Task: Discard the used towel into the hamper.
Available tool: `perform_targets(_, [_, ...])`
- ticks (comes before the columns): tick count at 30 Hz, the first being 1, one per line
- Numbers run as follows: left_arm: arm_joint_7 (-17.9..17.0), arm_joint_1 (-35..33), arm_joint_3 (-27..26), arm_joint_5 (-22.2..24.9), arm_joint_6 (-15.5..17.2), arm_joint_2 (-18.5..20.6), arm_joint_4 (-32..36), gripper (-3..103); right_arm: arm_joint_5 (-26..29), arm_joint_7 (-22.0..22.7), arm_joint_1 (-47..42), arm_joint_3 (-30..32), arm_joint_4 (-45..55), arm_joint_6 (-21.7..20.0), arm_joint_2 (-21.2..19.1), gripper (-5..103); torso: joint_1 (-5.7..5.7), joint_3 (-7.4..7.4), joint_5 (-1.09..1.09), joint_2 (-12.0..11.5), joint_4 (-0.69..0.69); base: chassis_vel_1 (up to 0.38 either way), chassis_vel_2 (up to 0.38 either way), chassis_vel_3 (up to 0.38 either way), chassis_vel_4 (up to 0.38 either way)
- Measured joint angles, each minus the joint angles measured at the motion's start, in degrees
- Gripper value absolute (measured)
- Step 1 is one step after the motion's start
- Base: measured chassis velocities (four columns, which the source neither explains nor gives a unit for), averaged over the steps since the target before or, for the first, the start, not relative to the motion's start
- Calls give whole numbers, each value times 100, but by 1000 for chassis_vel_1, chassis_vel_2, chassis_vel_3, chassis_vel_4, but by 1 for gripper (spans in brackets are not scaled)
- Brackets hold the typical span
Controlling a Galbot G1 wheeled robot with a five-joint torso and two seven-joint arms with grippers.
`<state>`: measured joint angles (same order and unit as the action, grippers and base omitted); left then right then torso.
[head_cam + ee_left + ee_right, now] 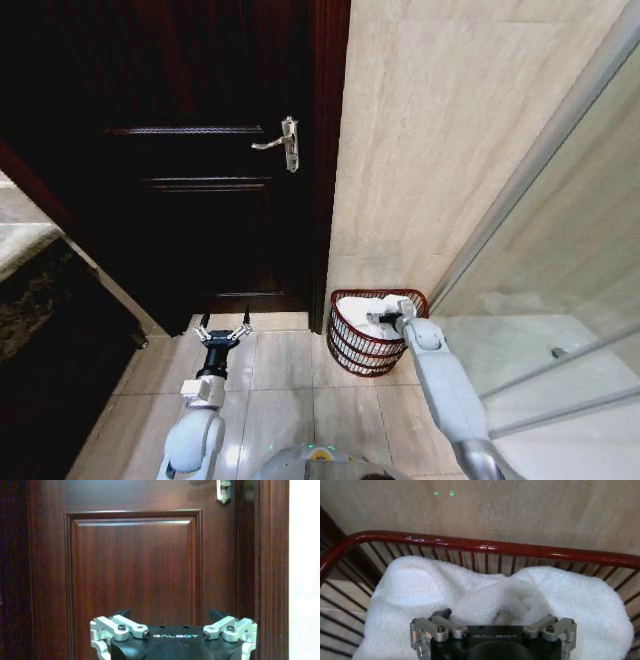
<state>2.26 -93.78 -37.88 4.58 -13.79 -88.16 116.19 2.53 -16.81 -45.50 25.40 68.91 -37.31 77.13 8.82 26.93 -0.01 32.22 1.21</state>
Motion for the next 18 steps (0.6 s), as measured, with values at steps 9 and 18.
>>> perform_targets(9, [-13, 20, -16, -60, 56, -35, 42, 100, 165, -211, 267, 34, -668, -92, 187, 100, 0, -1, -1, 0, 1, 0, 0, 0, 0])
perform_targets(18, [-18, 19, 20, -68, 69, -37, 130, 100, 268, 191, -303, 98, 570, 328, 9, 100, 1, 1, 4, -1, 4, 0, 0, 0, 0])
